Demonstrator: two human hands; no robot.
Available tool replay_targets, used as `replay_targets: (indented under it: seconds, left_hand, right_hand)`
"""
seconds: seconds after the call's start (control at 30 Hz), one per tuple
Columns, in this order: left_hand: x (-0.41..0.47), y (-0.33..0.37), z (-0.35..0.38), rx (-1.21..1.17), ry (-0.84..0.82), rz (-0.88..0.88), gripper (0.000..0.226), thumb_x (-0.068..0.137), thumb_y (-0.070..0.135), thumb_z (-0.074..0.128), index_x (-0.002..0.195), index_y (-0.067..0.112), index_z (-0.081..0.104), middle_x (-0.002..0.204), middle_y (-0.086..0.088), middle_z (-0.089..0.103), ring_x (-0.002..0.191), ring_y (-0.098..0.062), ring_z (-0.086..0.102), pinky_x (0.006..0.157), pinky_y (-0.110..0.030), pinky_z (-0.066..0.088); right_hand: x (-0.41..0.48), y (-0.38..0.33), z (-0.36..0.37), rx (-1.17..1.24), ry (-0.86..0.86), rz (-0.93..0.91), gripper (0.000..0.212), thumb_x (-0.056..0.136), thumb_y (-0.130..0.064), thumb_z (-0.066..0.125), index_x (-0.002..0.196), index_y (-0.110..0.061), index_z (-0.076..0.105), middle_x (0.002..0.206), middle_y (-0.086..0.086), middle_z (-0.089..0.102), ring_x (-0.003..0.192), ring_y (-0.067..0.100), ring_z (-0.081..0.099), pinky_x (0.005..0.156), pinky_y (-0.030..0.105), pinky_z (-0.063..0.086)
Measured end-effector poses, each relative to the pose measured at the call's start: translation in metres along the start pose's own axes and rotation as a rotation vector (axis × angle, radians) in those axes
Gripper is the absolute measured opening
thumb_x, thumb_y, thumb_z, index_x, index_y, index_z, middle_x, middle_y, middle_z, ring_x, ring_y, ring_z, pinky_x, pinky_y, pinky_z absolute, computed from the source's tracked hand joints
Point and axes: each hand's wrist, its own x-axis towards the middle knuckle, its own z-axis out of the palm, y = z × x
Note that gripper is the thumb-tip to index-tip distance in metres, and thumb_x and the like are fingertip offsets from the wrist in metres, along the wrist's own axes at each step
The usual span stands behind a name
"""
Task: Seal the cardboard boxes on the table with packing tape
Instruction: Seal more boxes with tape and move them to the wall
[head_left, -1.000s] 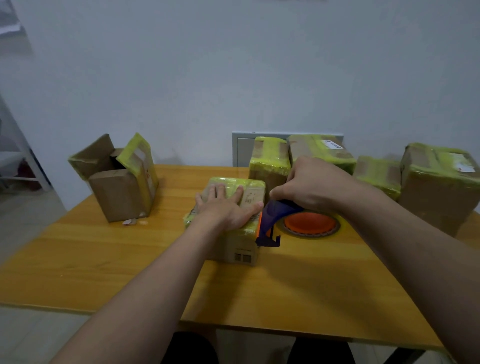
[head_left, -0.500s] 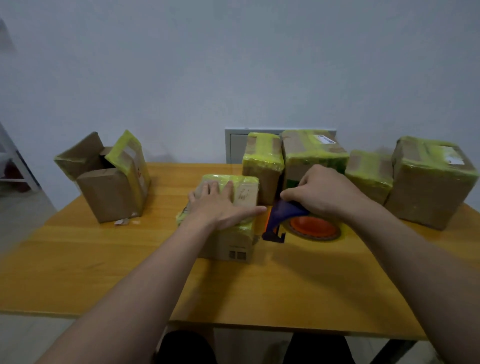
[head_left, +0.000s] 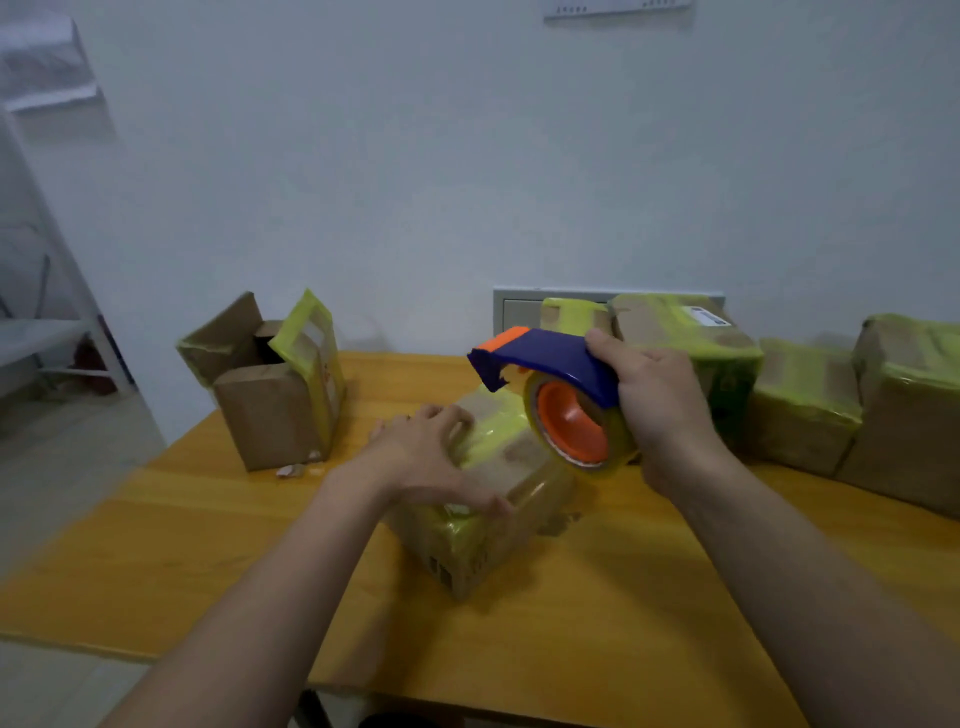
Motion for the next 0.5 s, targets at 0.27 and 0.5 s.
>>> replay_targets:
  seconds: [0.27,0.5]
  left_hand:
    - [0.007,-0.024,-0.008,-0.382,-0.124,0.313,0.080,0.067,0.081,0.068,0.137,0.046,0.052,0.149,0.021,0.051,0.138,-0.003,0.045,0.128,-0.046,0.014]
    - [0.053,-0.012,-0.001,-0.663,0.199,0.136,0.027,0.096,0.008,0.060,0.120,0.019,0.069,0.113,0.000,0.073,0.108,-0.016,0.068,0.096,-0.037,0.056]
  right_hand:
    - [0.014,0.030,0.069,0.170,0.148,0.005,0.047,0.099,-0.053,0.053,0.094,-0.011,0.073,0.076,-0.005,0.071,0.062,-0.001,0.059,0.057,0.014,0.044]
    - [0.011,0.061,0.067,0.188,0.230,-0.065,0.030,0.090,-0.047,0.068,0.091,-0.018,0.071,0.081,-0.002,0.073,0.071,0.005,0.065,0.067,0.024,0.049]
